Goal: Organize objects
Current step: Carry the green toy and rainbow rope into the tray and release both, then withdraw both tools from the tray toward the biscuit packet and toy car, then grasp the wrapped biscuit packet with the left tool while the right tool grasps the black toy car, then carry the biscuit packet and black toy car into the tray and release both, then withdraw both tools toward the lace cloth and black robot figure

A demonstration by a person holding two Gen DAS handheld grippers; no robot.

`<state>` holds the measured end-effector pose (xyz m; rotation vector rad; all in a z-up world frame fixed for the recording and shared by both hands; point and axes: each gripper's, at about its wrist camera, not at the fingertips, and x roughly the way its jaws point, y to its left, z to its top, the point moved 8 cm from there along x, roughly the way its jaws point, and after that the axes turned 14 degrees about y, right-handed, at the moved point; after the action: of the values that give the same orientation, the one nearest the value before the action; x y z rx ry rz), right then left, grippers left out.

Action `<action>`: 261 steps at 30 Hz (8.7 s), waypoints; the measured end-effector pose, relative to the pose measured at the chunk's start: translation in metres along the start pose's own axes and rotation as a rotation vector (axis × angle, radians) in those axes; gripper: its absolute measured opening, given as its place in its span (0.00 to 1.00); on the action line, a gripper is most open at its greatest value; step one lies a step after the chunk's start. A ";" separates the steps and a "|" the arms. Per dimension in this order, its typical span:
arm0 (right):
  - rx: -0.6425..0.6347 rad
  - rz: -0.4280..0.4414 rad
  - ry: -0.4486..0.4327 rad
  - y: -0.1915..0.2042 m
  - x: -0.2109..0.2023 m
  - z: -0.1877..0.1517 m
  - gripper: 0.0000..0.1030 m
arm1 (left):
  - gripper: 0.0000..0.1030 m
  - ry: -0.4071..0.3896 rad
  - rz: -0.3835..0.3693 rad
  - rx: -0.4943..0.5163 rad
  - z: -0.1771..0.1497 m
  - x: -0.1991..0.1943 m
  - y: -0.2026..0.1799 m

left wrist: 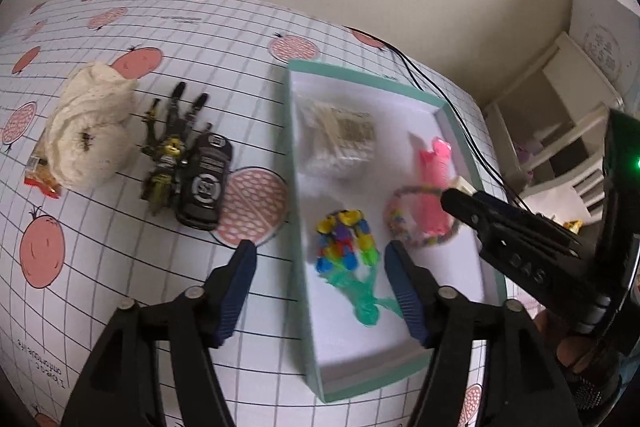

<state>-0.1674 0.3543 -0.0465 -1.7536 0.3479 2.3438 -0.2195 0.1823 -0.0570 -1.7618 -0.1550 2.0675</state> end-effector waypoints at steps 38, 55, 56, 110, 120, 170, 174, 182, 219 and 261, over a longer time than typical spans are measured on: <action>-0.009 0.069 -0.195 0.084 -0.074 0.029 1.00 | 1.00 -0.246 0.075 -0.222 0.045 -0.108 0.131; -0.027 0.057 -0.051 0.176 -0.022 0.047 0.71 | 1.00 -0.197 0.083 -0.346 0.072 -0.098 0.214; -0.021 0.064 -0.040 0.174 -0.014 0.045 0.68 | 1.00 -0.190 0.071 -0.352 0.073 -0.094 0.218; -0.045 0.073 0.181 0.178 0.081 0.020 0.38 | 0.63 -0.098 0.178 -0.344 0.069 -0.020 0.248; -0.057 0.074 0.176 0.178 0.083 0.020 0.38 | 0.52 -0.100 0.225 -0.327 0.069 -0.019 0.249; 0.106 0.077 0.007 0.050 -0.010 0.041 0.32 | 0.35 -0.188 0.057 -0.244 0.086 -0.072 0.141; 0.157 0.072 -0.009 0.018 -0.017 0.037 0.32 | 0.35 -0.166 0.010 -0.154 0.088 -0.061 0.092; 0.203 0.075 -0.030 -0.018 -0.026 0.030 0.32 | 0.35 -0.087 -0.074 0.043 0.075 -0.022 -0.005; 0.173 0.116 -0.005 -0.014 -0.015 0.027 0.33 | 0.50 -0.048 -0.045 0.101 0.064 0.007 -0.036; 0.095 0.091 -0.025 0.012 -0.004 0.031 1.00 | 1.00 -0.130 0.140 -0.143 0.087 -0.015 0.075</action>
<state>-0.1976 0.3524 -0.0334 -1.6981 0.5365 2.3659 -0.3192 0.1247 -0.0528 -1.7650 -0.2294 2.3247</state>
